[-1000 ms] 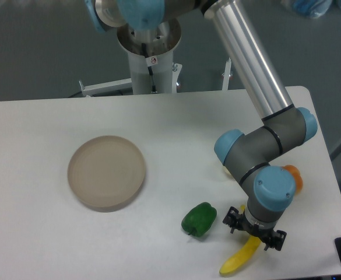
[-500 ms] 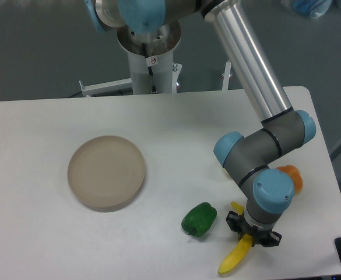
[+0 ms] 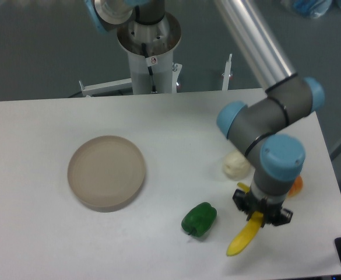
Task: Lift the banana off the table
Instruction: 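Lift the grasped banana up off the table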
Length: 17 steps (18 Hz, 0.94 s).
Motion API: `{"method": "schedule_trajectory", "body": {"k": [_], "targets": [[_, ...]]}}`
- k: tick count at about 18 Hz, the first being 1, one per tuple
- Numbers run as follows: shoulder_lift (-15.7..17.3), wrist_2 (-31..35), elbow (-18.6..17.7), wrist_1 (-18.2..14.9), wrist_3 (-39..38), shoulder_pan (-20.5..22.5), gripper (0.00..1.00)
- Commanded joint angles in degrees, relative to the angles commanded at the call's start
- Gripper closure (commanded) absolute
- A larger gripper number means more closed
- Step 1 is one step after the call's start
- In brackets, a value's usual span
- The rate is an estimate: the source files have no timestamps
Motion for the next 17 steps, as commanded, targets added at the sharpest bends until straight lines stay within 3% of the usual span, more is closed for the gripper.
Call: {"method": "schedule_trajectory", "body": {"k": [3,8,17], "targets": [[2.6,0.1,-0.7,-2.8,5.8,2.5,1.0],[3.3,0.2,-3.8,-2.2,18.1,5.6,0.97],[2.4,1.3,-3.5,-2.3,22.0,5.7,0.97]]}}
